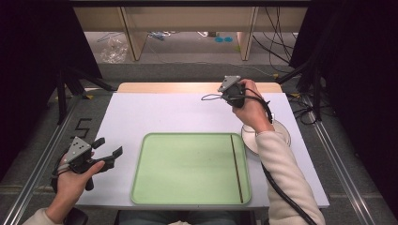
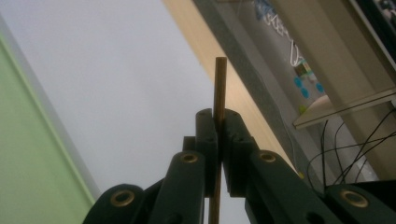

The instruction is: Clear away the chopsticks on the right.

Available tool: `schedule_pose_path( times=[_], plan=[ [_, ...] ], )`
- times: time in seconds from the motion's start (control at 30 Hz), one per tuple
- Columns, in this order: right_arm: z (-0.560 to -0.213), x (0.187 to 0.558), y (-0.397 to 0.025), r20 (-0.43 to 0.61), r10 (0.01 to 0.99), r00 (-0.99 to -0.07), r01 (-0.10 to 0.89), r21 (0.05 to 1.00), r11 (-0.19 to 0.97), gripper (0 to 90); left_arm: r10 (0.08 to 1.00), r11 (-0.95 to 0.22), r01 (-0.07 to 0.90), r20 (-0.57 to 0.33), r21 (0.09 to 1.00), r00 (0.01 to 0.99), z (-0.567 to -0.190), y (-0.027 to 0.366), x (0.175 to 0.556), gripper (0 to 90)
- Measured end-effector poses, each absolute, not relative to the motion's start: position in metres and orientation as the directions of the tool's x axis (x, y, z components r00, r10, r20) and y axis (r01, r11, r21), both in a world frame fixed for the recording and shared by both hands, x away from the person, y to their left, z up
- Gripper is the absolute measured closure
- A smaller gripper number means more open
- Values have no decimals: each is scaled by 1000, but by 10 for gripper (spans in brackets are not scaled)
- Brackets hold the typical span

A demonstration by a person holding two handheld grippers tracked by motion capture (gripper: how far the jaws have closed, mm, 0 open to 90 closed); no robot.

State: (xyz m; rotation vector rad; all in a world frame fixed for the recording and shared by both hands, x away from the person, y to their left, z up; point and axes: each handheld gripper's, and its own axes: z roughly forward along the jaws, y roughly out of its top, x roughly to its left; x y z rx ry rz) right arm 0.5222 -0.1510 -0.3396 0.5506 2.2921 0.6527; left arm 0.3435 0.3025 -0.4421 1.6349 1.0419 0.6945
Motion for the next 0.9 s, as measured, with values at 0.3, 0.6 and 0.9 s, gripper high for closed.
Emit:
schedule_pose_path(
  times=[0.3, 0.6, 0.9],
  plan=[
    [-317, 514, -161, -317, 695, -646, 213, 799, 562, 875, 888, -93, 293, -54, 952, 457, -442, 302, 343, 200],
    [-308, 507, -169, -82, 784, -616, 312, 888, 339, 875, 889, -89, 292, -56, 952, 454, -442, 302, 343, 200],
    [-311, 501, -175, 85, 827, -556, 443, 872, 209, 875, 889, -92, 293, -54, 952, 455, -442, 302, 344, 200]
  ],
)
